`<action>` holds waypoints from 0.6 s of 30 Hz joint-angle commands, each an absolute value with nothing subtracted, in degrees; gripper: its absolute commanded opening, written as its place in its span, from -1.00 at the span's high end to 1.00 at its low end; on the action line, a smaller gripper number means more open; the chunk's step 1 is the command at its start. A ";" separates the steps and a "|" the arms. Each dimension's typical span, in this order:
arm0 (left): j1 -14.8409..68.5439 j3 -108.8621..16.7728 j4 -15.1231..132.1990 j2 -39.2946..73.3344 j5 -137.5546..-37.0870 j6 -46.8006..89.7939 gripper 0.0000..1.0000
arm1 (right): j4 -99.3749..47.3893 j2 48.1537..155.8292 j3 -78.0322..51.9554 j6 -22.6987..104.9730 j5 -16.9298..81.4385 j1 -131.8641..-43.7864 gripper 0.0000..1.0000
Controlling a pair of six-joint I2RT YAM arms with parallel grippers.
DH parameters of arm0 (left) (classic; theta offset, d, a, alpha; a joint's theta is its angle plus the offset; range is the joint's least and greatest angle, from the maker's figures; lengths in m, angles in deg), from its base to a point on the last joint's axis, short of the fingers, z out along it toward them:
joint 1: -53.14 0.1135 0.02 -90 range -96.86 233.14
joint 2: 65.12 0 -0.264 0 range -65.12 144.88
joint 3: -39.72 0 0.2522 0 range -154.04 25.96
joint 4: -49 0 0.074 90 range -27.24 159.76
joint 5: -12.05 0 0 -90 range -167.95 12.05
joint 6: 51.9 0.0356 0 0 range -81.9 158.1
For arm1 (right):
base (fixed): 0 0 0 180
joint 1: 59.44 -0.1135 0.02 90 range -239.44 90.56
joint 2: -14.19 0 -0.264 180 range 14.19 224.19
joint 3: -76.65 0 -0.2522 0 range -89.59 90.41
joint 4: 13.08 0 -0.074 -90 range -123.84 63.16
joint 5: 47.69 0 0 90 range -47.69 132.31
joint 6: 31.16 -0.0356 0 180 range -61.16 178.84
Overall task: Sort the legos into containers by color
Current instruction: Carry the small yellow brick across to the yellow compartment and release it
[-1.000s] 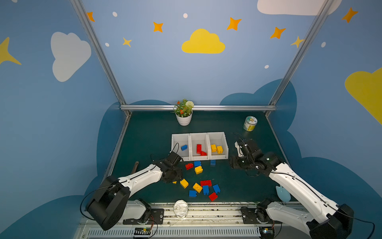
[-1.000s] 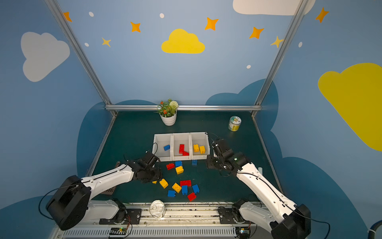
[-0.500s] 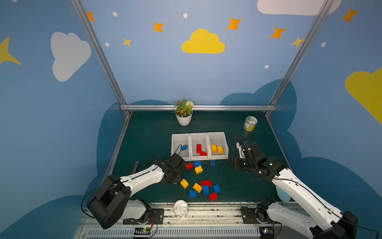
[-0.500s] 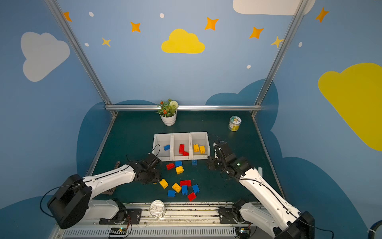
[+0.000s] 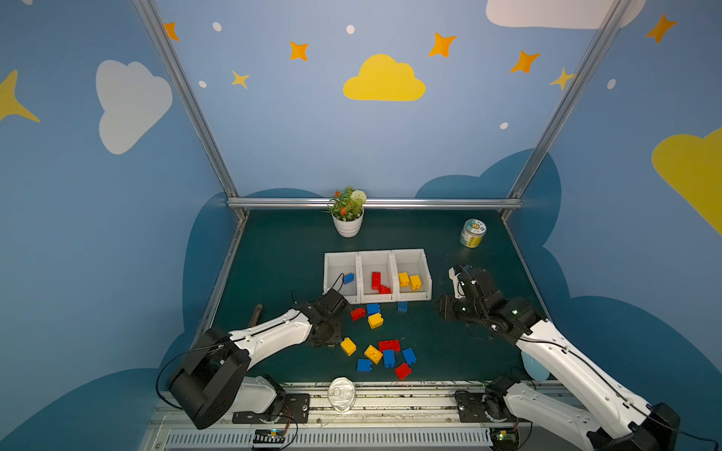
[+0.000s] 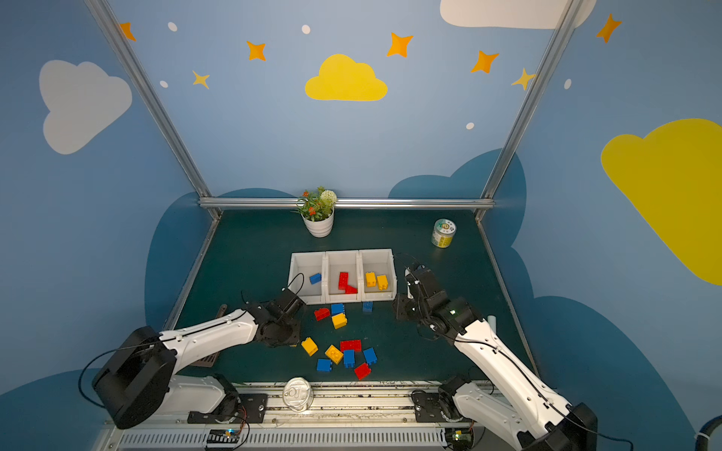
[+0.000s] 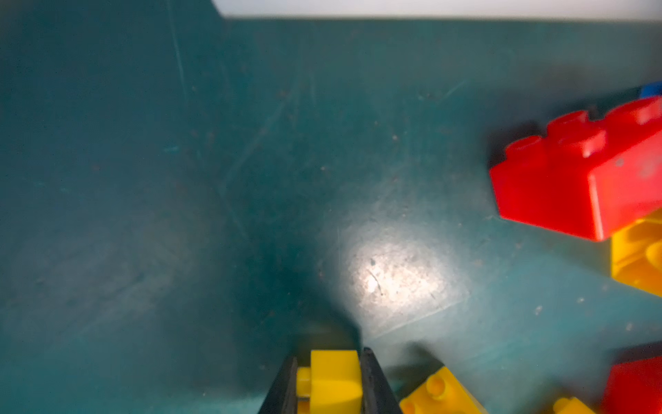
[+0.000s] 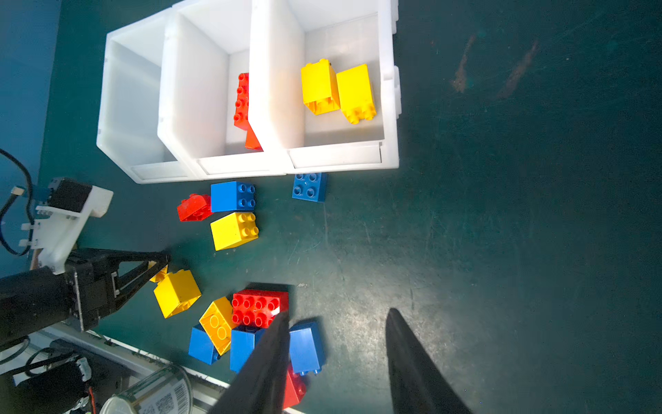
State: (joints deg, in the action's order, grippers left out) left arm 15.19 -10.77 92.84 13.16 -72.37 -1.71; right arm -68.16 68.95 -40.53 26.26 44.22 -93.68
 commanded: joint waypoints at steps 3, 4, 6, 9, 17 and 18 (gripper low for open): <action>14.74 -14.35 95.60 13.63 -73.95 0.98 0.50 | -69.53 66.96 -40.09 26.22 46.30 -93.61 0.12; 14.75 -15.85 95.99 13.10 -73.94 1.49 0.49 | -69.69 66.55 -40.01 26.36 46.64 -93.55 0.12; 14.66 -18.88 96.47 12.35 -73.98 2.37 0.49 | -70.14 65.64 -39.68 26.49 47.45 -93.55 0.12; 14.58 -24.83 96.25 13.25 -74.67 4.13 0.47 | -70.65 64.15 -39.46 26.69 48.66 -93.52 0.14; 14.23 -45.76 94.31 26.99 -79.94 9.31 0.47 | -71.91 62.39 -39.22 27.20 49.16 -93.19 0.14; 14.10 -48.89 94.33 29.44 -80.59 9.88 0.47 | -72.04 62.12 -39.19 27.28 49.16 -93.19 0.14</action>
